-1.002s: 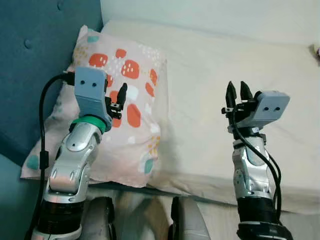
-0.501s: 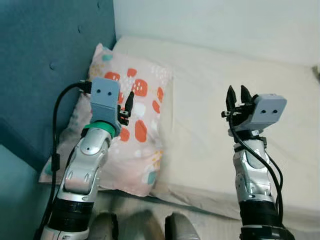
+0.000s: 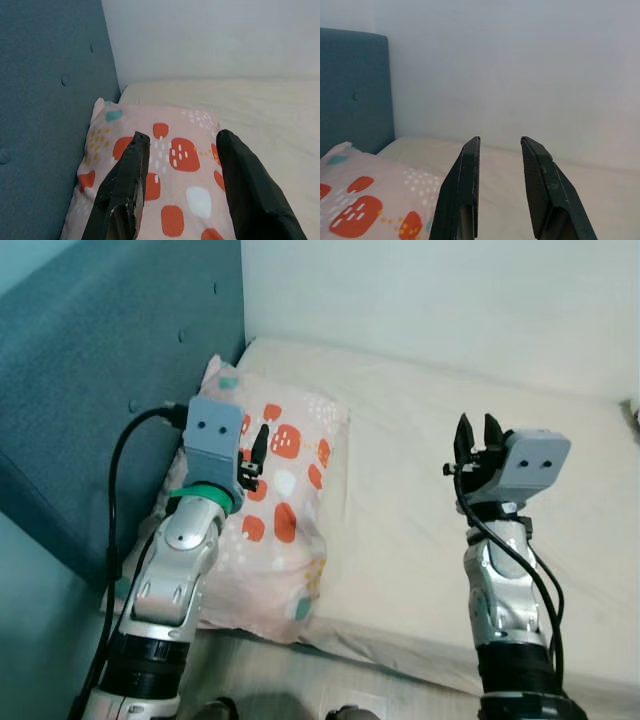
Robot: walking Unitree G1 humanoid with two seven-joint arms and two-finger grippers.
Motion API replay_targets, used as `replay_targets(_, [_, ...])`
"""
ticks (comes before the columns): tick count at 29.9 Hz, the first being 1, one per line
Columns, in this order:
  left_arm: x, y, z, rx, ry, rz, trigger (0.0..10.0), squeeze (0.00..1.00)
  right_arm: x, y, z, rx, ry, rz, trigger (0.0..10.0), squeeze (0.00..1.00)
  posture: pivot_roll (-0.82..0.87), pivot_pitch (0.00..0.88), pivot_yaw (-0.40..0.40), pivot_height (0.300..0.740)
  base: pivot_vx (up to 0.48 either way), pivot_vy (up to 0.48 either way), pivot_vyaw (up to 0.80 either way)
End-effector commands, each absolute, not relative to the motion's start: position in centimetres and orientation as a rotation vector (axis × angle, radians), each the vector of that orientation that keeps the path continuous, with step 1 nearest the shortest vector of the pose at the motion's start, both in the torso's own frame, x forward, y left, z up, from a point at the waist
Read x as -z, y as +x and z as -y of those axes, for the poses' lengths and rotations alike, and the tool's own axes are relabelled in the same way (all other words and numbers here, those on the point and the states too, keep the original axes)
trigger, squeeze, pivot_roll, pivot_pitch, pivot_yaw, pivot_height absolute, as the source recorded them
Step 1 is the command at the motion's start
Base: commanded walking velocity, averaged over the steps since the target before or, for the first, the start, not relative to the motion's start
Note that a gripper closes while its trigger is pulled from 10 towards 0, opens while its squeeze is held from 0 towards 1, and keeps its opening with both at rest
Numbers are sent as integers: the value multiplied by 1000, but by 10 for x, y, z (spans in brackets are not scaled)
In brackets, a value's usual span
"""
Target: Clean up the room
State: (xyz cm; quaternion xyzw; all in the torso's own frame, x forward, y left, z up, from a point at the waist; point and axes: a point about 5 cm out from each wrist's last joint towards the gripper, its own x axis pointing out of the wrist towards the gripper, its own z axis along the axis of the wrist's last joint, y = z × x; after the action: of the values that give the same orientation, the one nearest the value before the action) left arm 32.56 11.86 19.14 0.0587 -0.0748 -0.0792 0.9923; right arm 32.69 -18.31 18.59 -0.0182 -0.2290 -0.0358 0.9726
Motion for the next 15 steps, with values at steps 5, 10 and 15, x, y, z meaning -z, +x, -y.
replay_targets(5, [-173,323,-111,227,131,114,10000,0,-168,327,174,59,-1,392,10000,0,-64,35,-7,740,0,0,0])
replay_targets(10, [-165,326,-112,231,123,82,10000,0,-162,326,174,58,-6,374,10000,0,-79,34,4,740,0,0,0])
replay_targets(15, [-163,329,-111,256,138,83,10000,0,-159,324,178,76,-12,362,10000,0,-90,42,13,740,0,0,0])
